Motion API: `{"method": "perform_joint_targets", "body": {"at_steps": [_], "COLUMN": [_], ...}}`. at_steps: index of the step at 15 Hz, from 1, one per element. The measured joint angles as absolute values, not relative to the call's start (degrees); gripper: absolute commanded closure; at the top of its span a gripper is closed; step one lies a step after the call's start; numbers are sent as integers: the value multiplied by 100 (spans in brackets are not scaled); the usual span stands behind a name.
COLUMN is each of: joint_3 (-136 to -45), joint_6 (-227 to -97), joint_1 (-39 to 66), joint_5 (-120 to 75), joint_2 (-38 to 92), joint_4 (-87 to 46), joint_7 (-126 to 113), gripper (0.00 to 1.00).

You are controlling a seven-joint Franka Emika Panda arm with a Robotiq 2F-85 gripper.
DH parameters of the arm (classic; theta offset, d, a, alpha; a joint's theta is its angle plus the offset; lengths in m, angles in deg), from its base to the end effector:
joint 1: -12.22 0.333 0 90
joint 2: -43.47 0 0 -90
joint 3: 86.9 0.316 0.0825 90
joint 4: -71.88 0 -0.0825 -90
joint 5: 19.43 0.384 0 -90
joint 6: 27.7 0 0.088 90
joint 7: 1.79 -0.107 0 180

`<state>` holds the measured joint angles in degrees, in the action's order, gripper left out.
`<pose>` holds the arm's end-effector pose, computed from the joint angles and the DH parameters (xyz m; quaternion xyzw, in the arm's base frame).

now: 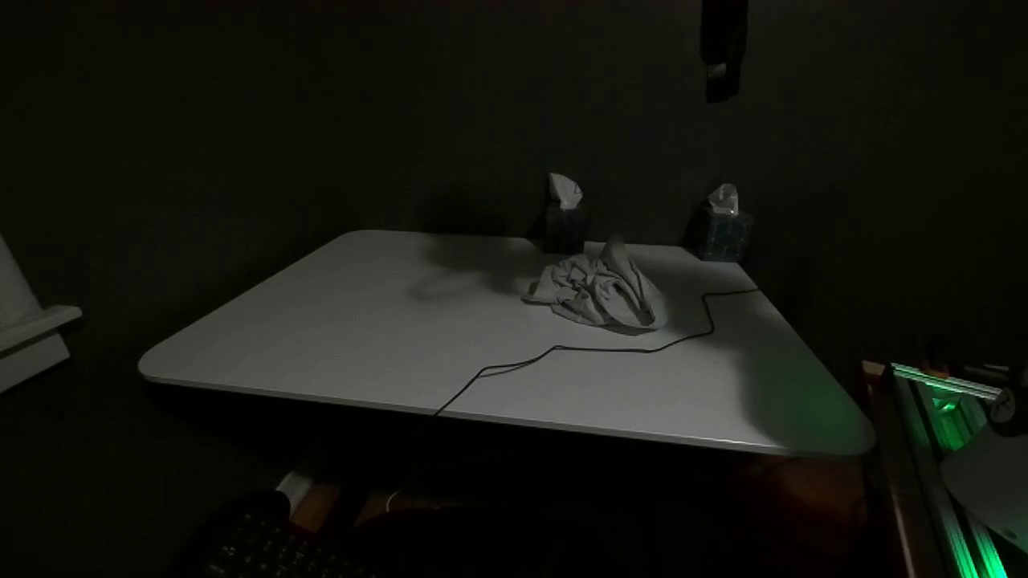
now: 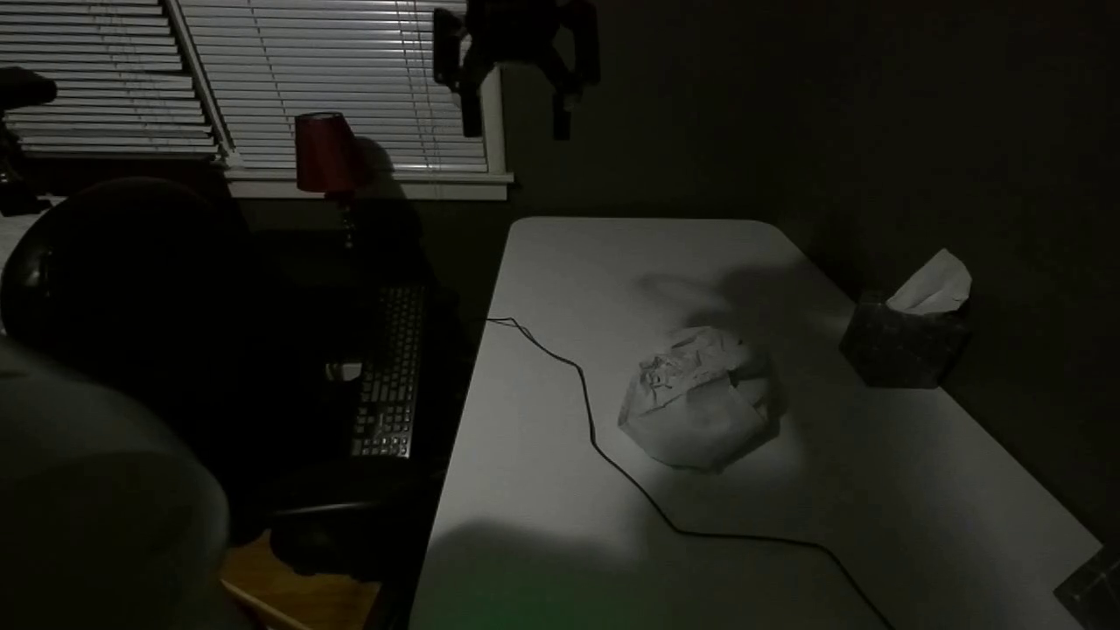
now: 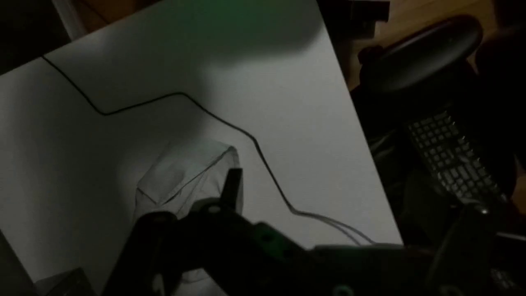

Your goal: Put the towel on the chair.

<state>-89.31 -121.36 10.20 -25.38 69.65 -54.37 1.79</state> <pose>0.4007 -0.0439 0.5511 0.9975 0.0015 -0.0587 0.0384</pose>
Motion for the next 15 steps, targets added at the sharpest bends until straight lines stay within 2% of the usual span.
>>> {"method": "perform_joint_targets", "body": {"at_steps": [6, 15], "joint_3": [-9037, -9511], "joint_6": [-14319, -15845], "joint_1": [624, 338], "joint_5": [-2780, -3100], "joint_2": [5473, 3300], "joint_4": [-5460, -5013], "joint_7": [-751, -1212], "gripper": [0, 0]}}
